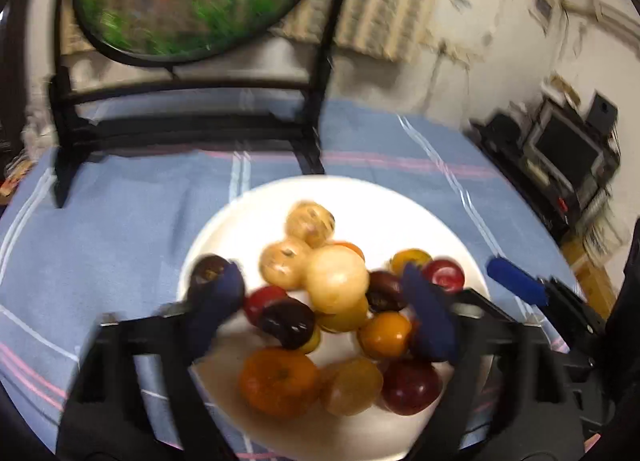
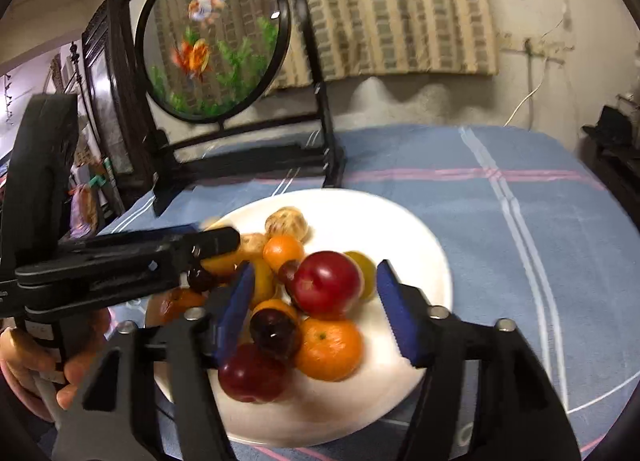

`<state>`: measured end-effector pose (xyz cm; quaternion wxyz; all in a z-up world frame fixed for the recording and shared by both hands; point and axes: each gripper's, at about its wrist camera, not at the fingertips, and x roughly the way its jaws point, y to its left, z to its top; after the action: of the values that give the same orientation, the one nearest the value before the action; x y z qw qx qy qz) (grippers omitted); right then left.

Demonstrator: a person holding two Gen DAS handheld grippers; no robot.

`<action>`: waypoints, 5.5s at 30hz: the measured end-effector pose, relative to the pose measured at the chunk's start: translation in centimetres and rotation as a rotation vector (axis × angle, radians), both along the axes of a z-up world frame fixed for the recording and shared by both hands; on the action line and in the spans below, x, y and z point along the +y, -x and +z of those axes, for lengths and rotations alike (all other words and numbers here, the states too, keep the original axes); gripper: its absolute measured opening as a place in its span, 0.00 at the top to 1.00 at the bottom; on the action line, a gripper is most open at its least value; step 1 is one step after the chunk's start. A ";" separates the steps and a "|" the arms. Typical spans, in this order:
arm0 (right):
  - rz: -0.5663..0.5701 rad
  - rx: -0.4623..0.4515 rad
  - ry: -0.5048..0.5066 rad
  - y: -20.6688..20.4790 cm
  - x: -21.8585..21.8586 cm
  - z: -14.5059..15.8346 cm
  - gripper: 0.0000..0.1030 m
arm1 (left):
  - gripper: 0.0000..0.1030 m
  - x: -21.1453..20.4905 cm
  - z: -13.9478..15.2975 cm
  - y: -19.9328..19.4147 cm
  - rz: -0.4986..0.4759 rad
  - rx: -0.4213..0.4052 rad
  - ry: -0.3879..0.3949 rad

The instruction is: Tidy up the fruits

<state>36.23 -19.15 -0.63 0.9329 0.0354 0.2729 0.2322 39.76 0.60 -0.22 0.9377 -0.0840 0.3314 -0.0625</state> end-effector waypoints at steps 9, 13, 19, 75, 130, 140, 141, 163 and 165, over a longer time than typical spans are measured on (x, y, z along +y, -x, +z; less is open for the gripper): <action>0.047 0.070 -0.073 5.8 -1.5 2.3 0.38 | 0.03 1.2 2.6 9.2 0.048 -0.037 -0.077; 0.071 0.123 -0.038 8.9 -0.6 0.5 0.38 | 0.03 2.1 0.4 14.4 0.061 0.014 -0.030; 0.071 0.184 -0.018 10.6 -0.1 -1.4 0.48 | 0.03 3.2 -2.7 18.3 0.114 0.062 -0.003; 0.076 0.400 -0.180 8.9 -1.6 -4.1 0.72 | 0.03 2.4 -2.0 19.1 0.093 0.014 -0.042; 0.105 0.123 -0.254 10.2 -4.1 5.2 0.72 | 0.71 -3.7 2.3 13.5 -0.146 -0.011 -0.220; 0.065 0.123 -0.077 0.4 0.9 3.8 0.72 | 0.70 -1.6 1.5 0.9 -0.027 0.041 -0.201; 0.062 0.136 -0.072 0.0 1.0 3.2 0.72 | 0.70 -1.6 0.8 0.3 -0.023 0.056 -0.207; -0.022 -0.016 0.149 16.4 -1.5 5.6 0.02 | 0.03 0.6 3.3 20.1 0.068 -0.059 -0.272; -0.014 -0.014 0.160 17.7 -1.4 5.3 0.02 | 0.03 0.7 3.0 21.6 0.073 -0.054 -0.267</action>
<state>18.55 -20.50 4.71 0.9363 -0.0388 0.2838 0.2033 18.15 1.25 2.77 0.9507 0.0315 0.3081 0.0141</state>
